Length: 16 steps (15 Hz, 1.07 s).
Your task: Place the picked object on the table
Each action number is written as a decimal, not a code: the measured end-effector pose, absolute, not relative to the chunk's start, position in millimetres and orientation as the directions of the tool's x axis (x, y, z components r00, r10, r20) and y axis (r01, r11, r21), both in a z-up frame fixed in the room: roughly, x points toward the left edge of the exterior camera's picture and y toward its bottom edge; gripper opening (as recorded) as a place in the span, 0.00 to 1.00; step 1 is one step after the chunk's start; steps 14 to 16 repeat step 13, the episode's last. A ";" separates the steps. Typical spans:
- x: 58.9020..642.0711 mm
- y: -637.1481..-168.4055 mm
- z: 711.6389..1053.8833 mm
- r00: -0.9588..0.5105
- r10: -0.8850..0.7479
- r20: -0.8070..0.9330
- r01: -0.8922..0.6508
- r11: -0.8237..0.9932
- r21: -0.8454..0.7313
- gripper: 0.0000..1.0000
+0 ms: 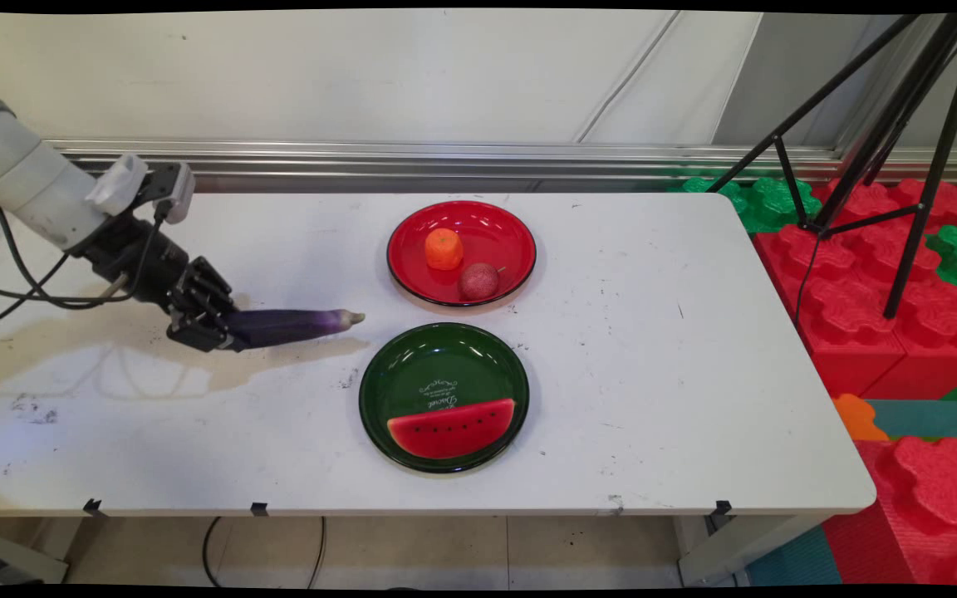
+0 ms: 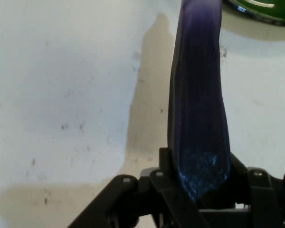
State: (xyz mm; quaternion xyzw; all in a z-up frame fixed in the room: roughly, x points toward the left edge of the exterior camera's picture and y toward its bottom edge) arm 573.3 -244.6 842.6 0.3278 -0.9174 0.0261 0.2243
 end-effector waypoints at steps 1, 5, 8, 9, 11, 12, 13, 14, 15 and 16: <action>575.9 -243.2 837.3 -0.667 -0.615 0.419 -0.635 0.764 0.111 0.00; 581.8 -240.7 822.2 -0.592 -0.701 0.397 -0.714 0.685 0.144 0.00; 585.5 -239.5 811.7 -0.523 -0.762 0.383 -0.771 0.614 0.168 0.00; 586.6 -239.0 808.6 -0.501 -0.778 0.378 -0.787 0.592 0.174 0.00; 588.1 -238.2 804.3 -0.467 -0.801 0.373 -0.808 0.558 0.187 1.00; 588.7 -238.0 802.9 -0.452 -0.811 0.371 -0.817 0.544 0.193 1.00; 589.2 -237.9 802.2 -0.441 -0.817 0.371 -0.822 0.533 0.199 1.00; 589.2 -237.9 802.2 -0.441 -0.817 0.371 -0.822 0.533 0.199 1.00; 589.2 -237.9 802.2 -0.441 -0.817 0.371 -0.822 0.533 0.199 1.00; 589.2 -237.9 802.2 -0.441 -0.817 0.371 -0.822 0.533 0.199 1.00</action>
